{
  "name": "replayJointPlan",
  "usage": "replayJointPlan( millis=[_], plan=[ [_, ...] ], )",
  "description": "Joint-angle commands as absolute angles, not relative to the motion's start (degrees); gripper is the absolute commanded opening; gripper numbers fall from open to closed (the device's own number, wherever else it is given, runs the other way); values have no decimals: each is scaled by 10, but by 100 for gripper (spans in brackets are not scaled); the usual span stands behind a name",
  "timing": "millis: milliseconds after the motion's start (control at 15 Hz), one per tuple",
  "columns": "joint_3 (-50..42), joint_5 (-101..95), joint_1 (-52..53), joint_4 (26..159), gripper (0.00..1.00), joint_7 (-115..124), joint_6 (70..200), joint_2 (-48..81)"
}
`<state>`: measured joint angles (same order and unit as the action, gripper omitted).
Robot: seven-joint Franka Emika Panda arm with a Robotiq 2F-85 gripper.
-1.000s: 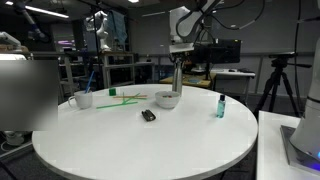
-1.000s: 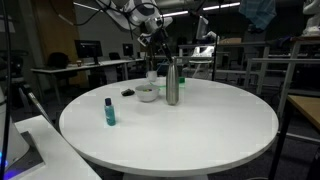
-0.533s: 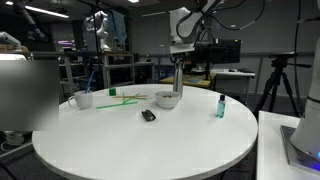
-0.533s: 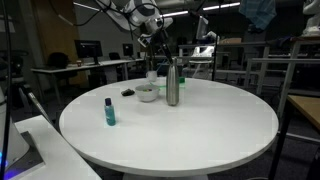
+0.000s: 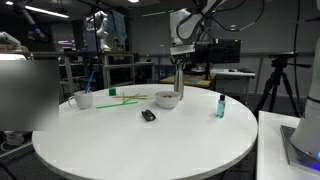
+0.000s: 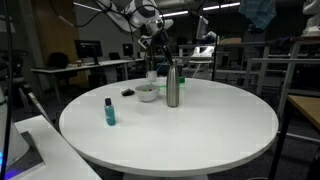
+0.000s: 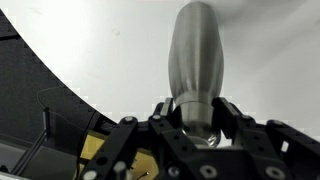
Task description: Move the silver flask from the left to the right
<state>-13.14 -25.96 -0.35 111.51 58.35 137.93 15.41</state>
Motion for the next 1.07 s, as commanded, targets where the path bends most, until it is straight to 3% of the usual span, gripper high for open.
replayJointPlan(
  millis=[0,200,267,733,800,867,1000],
  plan=[
    [-136,-274,-7,1121,23,586,1400,148],
    [-130,-259,-5,1114,23,582,1379,158],
    [-130,-259,-5,1114,48,582,1379,158],
    [-130,-259,-5,1114,48,582,1379,158],
    [-130,-259,-5,1114,23,581,1377,158],
    [-131,-260,-4,1113,73,581,1375,158],
    [-131,-261,-3,1113,80,584,1374,157]
  ],
)
